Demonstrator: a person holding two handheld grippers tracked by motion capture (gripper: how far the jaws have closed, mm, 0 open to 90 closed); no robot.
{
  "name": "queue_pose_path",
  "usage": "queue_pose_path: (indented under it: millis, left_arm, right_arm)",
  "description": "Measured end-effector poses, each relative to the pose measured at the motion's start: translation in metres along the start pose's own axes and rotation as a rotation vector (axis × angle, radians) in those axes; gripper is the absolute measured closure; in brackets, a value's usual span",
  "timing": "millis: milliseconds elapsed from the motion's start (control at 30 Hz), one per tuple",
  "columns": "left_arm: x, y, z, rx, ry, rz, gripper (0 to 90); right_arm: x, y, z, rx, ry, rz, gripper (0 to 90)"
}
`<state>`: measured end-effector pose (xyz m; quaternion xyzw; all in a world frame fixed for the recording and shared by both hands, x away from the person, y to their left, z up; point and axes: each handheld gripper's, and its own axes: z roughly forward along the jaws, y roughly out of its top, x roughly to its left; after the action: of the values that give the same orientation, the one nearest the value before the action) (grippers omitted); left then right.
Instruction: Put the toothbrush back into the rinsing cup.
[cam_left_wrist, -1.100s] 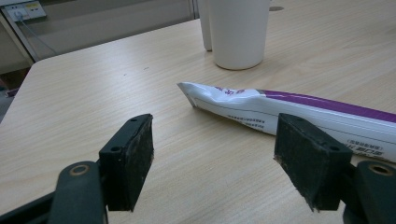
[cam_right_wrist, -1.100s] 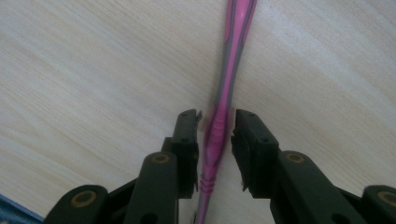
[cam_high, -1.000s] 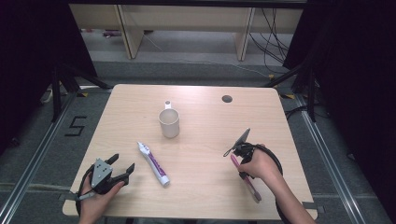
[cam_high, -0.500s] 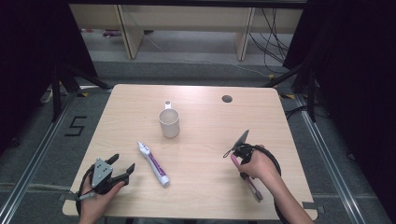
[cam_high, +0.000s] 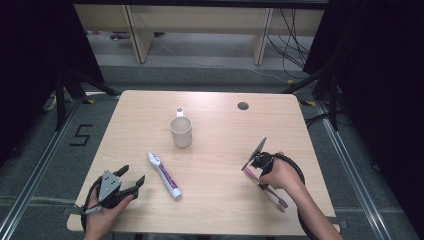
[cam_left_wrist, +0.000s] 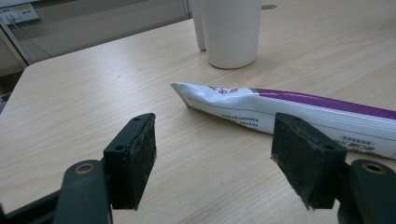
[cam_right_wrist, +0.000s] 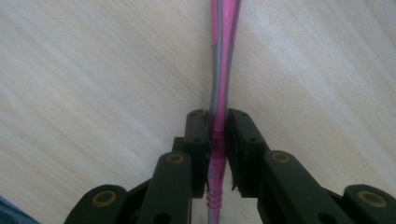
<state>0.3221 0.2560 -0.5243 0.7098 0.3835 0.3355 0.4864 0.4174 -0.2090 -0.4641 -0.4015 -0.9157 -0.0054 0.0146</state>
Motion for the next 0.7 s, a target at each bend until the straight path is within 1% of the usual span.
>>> queue_pose_path:
  millis: [33, 67, 133, 167, 200, 233, 267, 300, 333, 367, 400, 433, 467, 500, 533, 567, 600, 633, 667, 700]
  left_arm:
    - [0.000, 0.000, 0.000, 0.008, -0.001, -0.001, 30.6]
    - [0.000, 0.000, -0.001, 0.008, -0.007, -0.002, 31.1]
    - [0.000, 0.000, -0.001, 0.007, -0.012, -0.001, 31.3]
    - [0.000, 0.001, -0.001, 0.005, -0.018, 0.005, 31.5]
    - [-0.002, 0.005, -0.003, -0.001, -0.044, 0.007, 32.0]
    - [-0.002, 0.005, -0.003, -0.001, -0.044, 0.007, 32.3]
    - [-0.006, 0.012, -0.004, -0.013, -0.068, 0.018, 32.6]
    - [-0.006, 0.012, -0.004, -0.013, -0.068, 0.018, 33.1]
    - [-0.011, 0.019, -0.004, -0.029, -0.111, 0.047, 33.3]
    - [-0.011, 0.019, -0.004, -0.029, -0.111, 0.047, 33.5]
    - [-0.017, 0.027, -0.003, -0.031, -0.146, 0.078, 33.8]
    - [-0.017, 0.027, -0.003, -0.031, -0.146, 0.078, 33.9]
    - [-0.025, 0.034, -0.003, -0.036, -0.190, 0.102, 33.9]
    - [-0.025, 0.034, -0.003, -0.036, -0.190, 0.102, 34.0]
    - [-0.029, 0.037, -0.002, -0.033, -0.214, 0.114, 34.0]
    - [-0.036, 0.043, -0.002, -0.028, -0.254, 0.139, 34.1]
    - [-0.038, 0.047, -0.002, -0.018, -0.269, 0.165, 34.1]
    - [-0.038, 0.047, -0.002, -0.018, -0.269, 0.165, 34.3]
    - [-0.046, 0.053, -0.001, -0.011, -0.328, 0.184, 34.5]
    - [-0.046, 0.053, -0.001, -0.011, -0.328, 0.184, 34.9]
  right_arm:
    - [0.000, 0.000, 0.000, 0.000, 0.000, 0.000, 78.9]
    - [0.005, 0.001, -0.005, 0.005, 0.005, 0.019, 78.9]
    - [0.008, 0.001, -0.007, 0.008, 0.012, 0.023, 78.9]
    - [0.008, 0.001, -0.008, 0.002, 0.017, -0.016, 78.9]
    - [0.009, 0.002, -0.009, -0.028, 0.005, -0.109, 78.9]
    - [0.009, 0.002, -0.009, -0.037, 0.006, -0.163, 78.9]
    - [0.012, 0.003, -0.010, -0.028, 0.016, -0.182, 78.9]
    - [0.012, 0.003, -0.010, -0.028, 0.016, -0.182, 78.9]
    - [0.017, 0.004, -0.012, -0.019, 0.028, -0.227, 78.9]
    - [0.017, 0.004, -0.012, -0.019, 0.028, -0.227, 78.9]
    - [0.022, 0.006, -0.015, -0.019, 0.032, -0.268, 78.9]
    - [0.022, 0.006, -0.015, -0.019, 0.032, -0.268, 78.9]
    - [0.028, 0.008, -0.018, -0.013, 0.034, -0.297, 78.9]
    - [0.028, 0.008, -0.018, -0.013, 0.034, -0.297, 78.9]
    - [0.030, 0.010, -0.020, -0.019, 0.059, -0.353, 78.9]
    - [0.033, 0.011, -0.021, -0.019, 0.056, -0.364, 78.9]
    - [0.036, 0.012, -0.023, -0.022, 0.055, -0.379, 78.9]
    - [0.036, 0.012, -0.023, -0.022, 0.055, -0.379, 78.9]
    - [0.037, 0.014, -0.023, -0.037, 0.056, -0.447, 78.9]
    - [0.037, 0.014, -0.023, -0.037, 0.056, -0.447, 78.9]
